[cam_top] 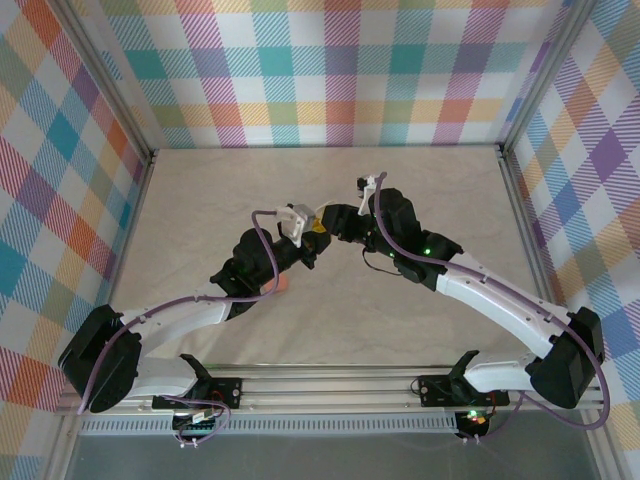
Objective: Insert the wireless bluetooth earbuds into the charging case
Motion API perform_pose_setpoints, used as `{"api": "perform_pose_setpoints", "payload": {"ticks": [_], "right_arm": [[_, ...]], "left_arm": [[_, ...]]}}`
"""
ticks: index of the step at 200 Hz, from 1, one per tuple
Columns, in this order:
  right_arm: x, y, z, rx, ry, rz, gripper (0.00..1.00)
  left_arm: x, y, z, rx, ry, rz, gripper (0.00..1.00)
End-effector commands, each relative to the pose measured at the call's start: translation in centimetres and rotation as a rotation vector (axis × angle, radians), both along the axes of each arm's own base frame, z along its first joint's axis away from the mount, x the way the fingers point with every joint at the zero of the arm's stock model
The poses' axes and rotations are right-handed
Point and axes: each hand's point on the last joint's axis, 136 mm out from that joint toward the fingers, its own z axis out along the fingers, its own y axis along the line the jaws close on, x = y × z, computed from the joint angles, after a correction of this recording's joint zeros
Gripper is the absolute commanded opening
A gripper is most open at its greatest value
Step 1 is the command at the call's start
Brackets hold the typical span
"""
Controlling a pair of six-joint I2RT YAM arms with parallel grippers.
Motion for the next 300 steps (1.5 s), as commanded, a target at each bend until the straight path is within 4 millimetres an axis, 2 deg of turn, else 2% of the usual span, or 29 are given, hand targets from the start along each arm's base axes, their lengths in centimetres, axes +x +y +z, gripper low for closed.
{"api": "perform_pose_setpoints", "payload": {"ticks": [1,29,63,98,136,167,186,206,241,300], "right_arm": [[-0.6,-0.6,-3.3,-0.105,0.093,-0.009,0.39],[-0.5,-0.7,-3.1,-0.109,0.089,-0.012,0.39],[-0.8,-0.9,-1.0,-0.094,0.048,0.001,0.39],[-1.8,-1.2,2.9,-0.075,-0.034,0.053,0.4],[-3.1,-2.3,7.7,-0.09,-0.147,0.096,0.41],[-3.3,-3.6,10.3,-0.188,-0.21,0.135,0.49],[-2.7,-4.2,9.6,-0.232,-0.154,0.194,0.54],[-1.8,-4.5,8.1,-0.171,-0.015,0.281,0.6],[-2.0,-2.8,6.5,-0.03,0.087,0.464,0.62],[-2.4,-1.3,4.9,0.037,0.155,0.586,0.65]], "left_arm": [[-1.1,0.6,6.9,-0.148,-0.177,-0.003,0.0],[-1.1,0.6,6.7,-0.144,-0.17,-0.003,0.0],[-1.0,0.6,6.1,-0.124,-0.152,-0.002,0.0],[-0.7,0.7,5.2,-0.1,-0.107,-0.015,0.0],[-1.0,0.4,4.8,-0.079,-0.045,-0.122,0.0],[-1.9,0.3,4.7,-0.061,-0.003,-0.24,0.0],[-2.6,0.3,5.1,-0.062,0.009,-0.313,0.0],[-3.3,0.3,5.5,-0.061,0.017,-0.371,0.0],[-4.2,0.1,6.2,-0.075,0.022,-0.437,0.0],[-4.7,-0.6,6.2,-0.082,0.035,-0.504,0.0]]}}
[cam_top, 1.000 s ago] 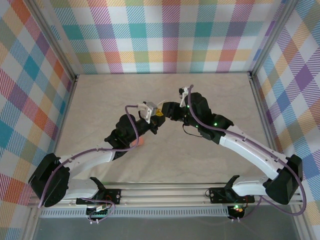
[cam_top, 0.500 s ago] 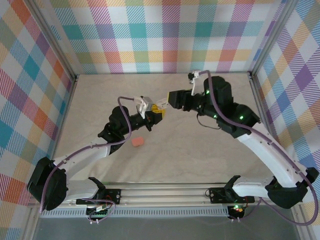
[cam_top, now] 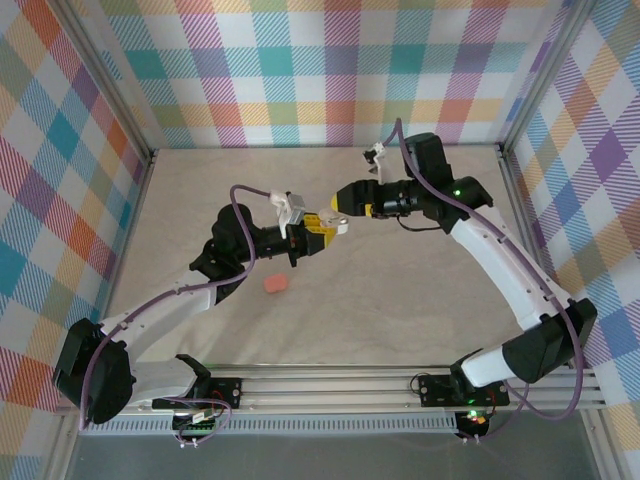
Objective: Insert the wireless bluetooth earbuds into the charging case
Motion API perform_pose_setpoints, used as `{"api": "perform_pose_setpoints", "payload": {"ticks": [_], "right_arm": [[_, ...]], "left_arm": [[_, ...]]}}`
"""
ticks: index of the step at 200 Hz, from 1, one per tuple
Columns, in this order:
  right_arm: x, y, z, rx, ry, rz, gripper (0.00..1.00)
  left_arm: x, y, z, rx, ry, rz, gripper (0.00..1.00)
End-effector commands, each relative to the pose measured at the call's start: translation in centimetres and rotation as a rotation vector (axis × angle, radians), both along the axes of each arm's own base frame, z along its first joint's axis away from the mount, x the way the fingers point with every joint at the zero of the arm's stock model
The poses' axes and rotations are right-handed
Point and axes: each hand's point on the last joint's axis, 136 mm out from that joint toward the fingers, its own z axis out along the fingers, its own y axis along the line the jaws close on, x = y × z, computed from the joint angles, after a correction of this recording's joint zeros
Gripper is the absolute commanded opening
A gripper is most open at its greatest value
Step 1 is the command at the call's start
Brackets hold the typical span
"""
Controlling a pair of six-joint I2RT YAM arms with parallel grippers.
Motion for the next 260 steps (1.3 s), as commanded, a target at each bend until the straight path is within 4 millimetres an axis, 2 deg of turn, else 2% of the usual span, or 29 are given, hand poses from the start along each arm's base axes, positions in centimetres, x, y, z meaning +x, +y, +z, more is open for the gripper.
{"api": "perform_pose_setpoints", "payload": {"ticks": [1,22,61,129,177,203,225,260], "right_arm": [[-1.4,0.9,0.8,0.072,0.015,0.119,0.65],[-2.0,1.6,0.5,0.108,0.063,0.179,0.63],[-3.2,2.2,2.2,0.188,0.044,0.266,0.61],[-4.7,0.3,5.3,0.18,-0.211,0.237,0.62],[-5.5,-1.3,6.9,0.179,-0.373,0.187,0.64],[-5.0,-2.1,5.8,0.117,-0.395,0.133,0.65],[-4.3,-2.6,3.5,0.072,-0.385,0.093,0.65],[-4.3,-2.5,1.5,0.131,-0.359,0.075,0.64]], "left_arm": [[-0.5,-0.2,1.8,-0.034,-0.028,-0.049,0.0],[-0.2,-0.3,1.8,-0.032,-0.022,-0.05,0.0],[0.5,-0.5,1.3,-0.023,-0.001,-0.034,0.0],[1.3,-0.6,-0.3,-0.011,0.077,-0.014,0.0],[1.4,-0.2,-0.4,-0.019,0.099,0.003,0.0],[1.4,-0.1,-0.3,-0.033,0.114,0.002,0.0],[1.2,-0.1,0.2,-0.048,0.136,-0.018,0.0],[0.5,0.0,1.1,-0.075,0.167,-0.052,0.0]]}}
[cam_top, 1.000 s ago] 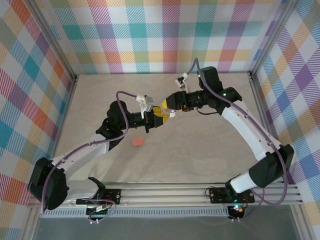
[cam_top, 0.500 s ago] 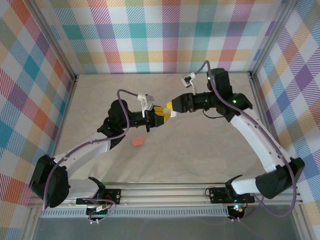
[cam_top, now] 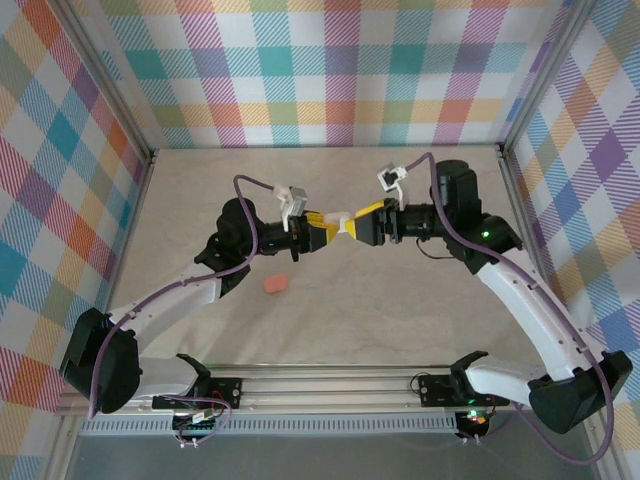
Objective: Insert the wireless bluetooth earbuds into the charging case
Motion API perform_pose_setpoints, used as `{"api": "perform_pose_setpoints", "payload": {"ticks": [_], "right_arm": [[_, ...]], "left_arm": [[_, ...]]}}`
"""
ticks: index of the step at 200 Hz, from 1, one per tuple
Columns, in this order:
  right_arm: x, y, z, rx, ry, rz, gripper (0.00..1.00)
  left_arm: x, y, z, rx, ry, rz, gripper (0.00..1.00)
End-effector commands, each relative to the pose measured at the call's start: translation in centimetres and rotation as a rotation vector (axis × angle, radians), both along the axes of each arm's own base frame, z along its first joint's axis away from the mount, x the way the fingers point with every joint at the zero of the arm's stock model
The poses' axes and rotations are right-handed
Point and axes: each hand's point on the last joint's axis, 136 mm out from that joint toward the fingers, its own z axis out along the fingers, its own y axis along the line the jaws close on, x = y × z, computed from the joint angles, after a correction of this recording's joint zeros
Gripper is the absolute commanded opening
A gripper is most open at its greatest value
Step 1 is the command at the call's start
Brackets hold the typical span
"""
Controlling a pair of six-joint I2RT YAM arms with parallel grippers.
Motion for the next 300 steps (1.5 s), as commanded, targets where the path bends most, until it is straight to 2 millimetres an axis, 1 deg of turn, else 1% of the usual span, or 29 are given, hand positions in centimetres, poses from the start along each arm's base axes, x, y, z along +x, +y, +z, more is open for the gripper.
{"api": "perform_pose_setpoints", "payload": {"ticks": [1,24,43,69,86,97,107,139,160,178,193,230,260,293,300], "right_arm": [[0.5,-0.1,0.2,0.054,-0.045,-0.022,0.64],[0.2,0.6,0.0,0.107,-0.023,0.018,0.61],[0.2,1.1,-0.2,0.129,0.0,0.054,0.56],[0.1,1.7,-0.5,0.15,0.029,0.099,0.46],[0.1,1.9,-0.8,0.153,0.047,0.118,0.43],[0.0,2.0,-1.0,0.153,0.054,0.124,0.45],[0.2,1.9,-1.3,0.144,0.063,0.114,0.48],[1.5,1.2,-3.4,0.06,0.091,0.005,0.57],[2.1,0.7,-4.6,0.013,0.109,-0.042,0.59],[2.1,0.6,-5.2,-0.003,0.12,-0.048,0.59],[1.7,1.0,-4.7,0.03,0.114,-0.012,0.58],[0.5,2.1,-2.7,0.141,0.108,0.112,0.5],[0.5,2.5,-2.8,0.15,0.121,0.138,0.43],[0.8,2.8,-2.3,0.183,0.111,0.147,0.33],[0.9,2.8,-2.3,0.186,0.114,0.147,0.3]], "left_arm": [[-0.6,0.4,1.9,-0.051,-0.003,-0.029,0.0],[-1.2,0.4,2.7,-0.067,0.011,-0.06,0.0],[-1.6,0.3,3.2,-0.076,0.024,-0.091,0.0],[-2.2,0.2,3.8,-0.095,0.04,-0.124,0.0],[-2.4,0.2,4.1,-0.105,0.048,-0.136,0.0],[-2.4,0.2,4.3,-0.108,0.053,-0.141,0.0],[-2.5,0.2,4.5,-0.111,0.052,-0.142,0.0],[-2.6,0.3,4.8,-0.114,0.047,-0.138,0.0],[-2.6,0.4,4.7,-0.11,0.053,-0.13,0.0],[-2.7,0.5,4.8,-0.111,0.052,-0.13,0.0],[-2.7,0.4,4.8,-0.113,0.057,-0.13,0.0],[-2.7,0.3,5.1,-0.129,0.071,-0.145,0.0],[-2.8,0.2,5.2,-0.134,0.077,-0.153,0.0],[-2.7,0.2,4.6,-0.125,0.096,-0.15,0.0],[-2.7,0.2,4.4,-0.122,0.1,-0.145,0.03]]}}
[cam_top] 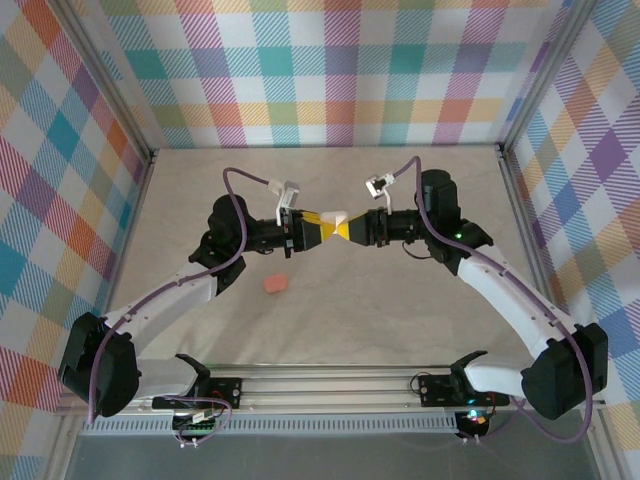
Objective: Insert the wireless bluetooth earbuds into the charging case
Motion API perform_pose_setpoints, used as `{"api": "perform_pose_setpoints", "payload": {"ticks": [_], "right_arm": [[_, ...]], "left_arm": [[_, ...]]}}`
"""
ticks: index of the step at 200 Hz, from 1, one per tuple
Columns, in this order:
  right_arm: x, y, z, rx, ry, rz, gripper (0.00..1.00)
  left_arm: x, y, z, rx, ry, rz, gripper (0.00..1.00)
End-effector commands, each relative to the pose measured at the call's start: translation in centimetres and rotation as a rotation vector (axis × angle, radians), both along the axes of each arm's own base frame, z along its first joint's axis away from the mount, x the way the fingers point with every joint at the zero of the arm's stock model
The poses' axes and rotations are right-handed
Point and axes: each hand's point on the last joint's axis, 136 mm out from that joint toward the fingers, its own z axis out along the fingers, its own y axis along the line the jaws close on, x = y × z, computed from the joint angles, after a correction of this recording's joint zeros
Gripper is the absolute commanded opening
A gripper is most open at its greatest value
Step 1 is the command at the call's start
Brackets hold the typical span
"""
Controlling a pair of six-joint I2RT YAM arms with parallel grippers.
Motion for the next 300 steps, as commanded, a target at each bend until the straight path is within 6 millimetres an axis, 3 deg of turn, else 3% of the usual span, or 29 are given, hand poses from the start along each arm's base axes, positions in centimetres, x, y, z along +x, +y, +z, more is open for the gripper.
{"api": "perform_pose_setpoints", "payload": {"ticks": [1,39,85,109,147,175,202,225,263,300], "right_arm": [[0.0,0.5,0.7,0.047,-0.024,0.033,0.29],[0.9,0.5,-0.7,0.02,0.032,-0.012,0.18],[2.3,-0.3,-4.8,-0.095,0.16,-0.133,0.17],[3.0,-0.5,-7.8,-0.164,0.269,-0.172,0.18],[4.0,0.2,-15.1,-0.273,0.489,-0.201,0.18],[3.8,2.2,-21.1,-0.371,0.58,-0.171,0.16],[3.0,4.4,-24.9,-0.457,0.652,-0.12,0.17],[2.9,5.4,-26.4,-0.499,0.673,-0.111,0.19],[3.5,4.9,-28.0,-0.596,0.697,-0.147,0.24],[3.6,4.0,-27.0,-0.643,0.678,-0.186,0.46]], "left_arm": [[-0.9,-0.1,2.4,-0.043,-0.067,-0.033,0.03],[-0.7,0.4,1.3,0.021,-0.097,0.022,0.3],[1.1,3.6,-1.2,0.208,-0.111,0.277,1.0],[2.4,6.0,-3.2,0.333,-0.089,0.426,1.0],[3.6,9.9,-7.0,0.512,-0.012,0.622,1.0],[4.1,11.9,-9.3,0.572,0.034,0.719,1.0],[4.1,13.3,-11.4,0.609,0.08,0.764,1.0],[4.0,14.2,-12.2,0.625,0.092,0.793,1.0],[4.1,15.5,-13.0,0.636,0.102,0.837,1.0],[4.4,16.6,-13.2,0.667,0.103,0.878,1.0]]}}
